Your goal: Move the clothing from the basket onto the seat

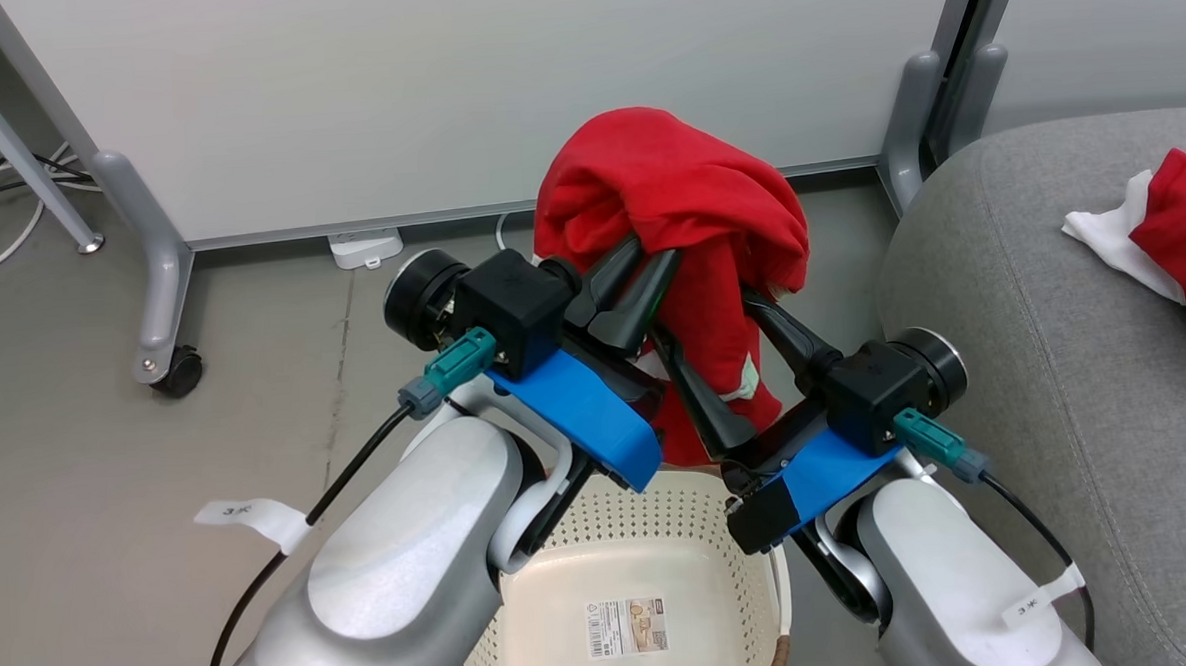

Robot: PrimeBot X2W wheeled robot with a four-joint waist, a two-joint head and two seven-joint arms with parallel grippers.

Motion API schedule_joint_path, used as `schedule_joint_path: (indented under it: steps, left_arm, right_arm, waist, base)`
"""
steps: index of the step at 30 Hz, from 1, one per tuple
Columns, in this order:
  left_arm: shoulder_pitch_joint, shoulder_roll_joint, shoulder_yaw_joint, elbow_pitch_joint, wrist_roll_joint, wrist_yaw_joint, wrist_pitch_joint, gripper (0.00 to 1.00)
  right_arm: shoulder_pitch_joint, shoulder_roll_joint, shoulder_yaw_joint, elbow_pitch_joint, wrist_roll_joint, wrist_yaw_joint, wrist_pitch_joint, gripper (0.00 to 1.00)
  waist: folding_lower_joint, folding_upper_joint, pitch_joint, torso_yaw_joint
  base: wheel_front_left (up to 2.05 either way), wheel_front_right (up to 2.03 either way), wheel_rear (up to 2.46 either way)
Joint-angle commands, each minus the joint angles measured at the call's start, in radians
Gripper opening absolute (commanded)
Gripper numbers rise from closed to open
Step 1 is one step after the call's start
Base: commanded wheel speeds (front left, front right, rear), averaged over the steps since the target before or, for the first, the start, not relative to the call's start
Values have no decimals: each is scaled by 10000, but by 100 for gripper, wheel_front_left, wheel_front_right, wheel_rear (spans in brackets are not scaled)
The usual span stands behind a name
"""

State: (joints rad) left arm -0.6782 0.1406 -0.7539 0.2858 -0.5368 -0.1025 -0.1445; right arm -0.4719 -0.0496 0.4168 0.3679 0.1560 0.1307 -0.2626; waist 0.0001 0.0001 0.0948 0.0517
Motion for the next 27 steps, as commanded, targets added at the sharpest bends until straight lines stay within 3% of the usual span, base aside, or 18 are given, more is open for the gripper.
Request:
schedule_joint_path:
  steps: [1, 2, 3, 27]
  left_arm:
    - [-111, -44, -14, 31, 2, -22, -85, 0]
    - [-127, -56, -35, 52, -5, -23, -104, 0]
    - [-138, -66, -58, 71, -17, -31, -107, 0]
    - [-245, -1, -254, 398, -74, 37, -334, 0]
  right_arm:
    - [-177, -15, 58, 173, 141, 3, -34, 60]
    - [-241, -13, 99, 254, 239, 2, -34, 20]
    - [-297, -13, 140, 314, 355, 3, -34, 0]
    - [-312, -13, 210, 446, 651, 3, -34, 0]
  waist:
    - [-1, -1, 9, 23]
    - [-1, -1, 11, 34]
    - [-1, -1, 11, 43]
    - [-1, -1, 13, -57]
  base:
    - [0, 0, 0]
    - [0, 0, 0]
    - [0, 0, 0]
    - [0, 0, 0]
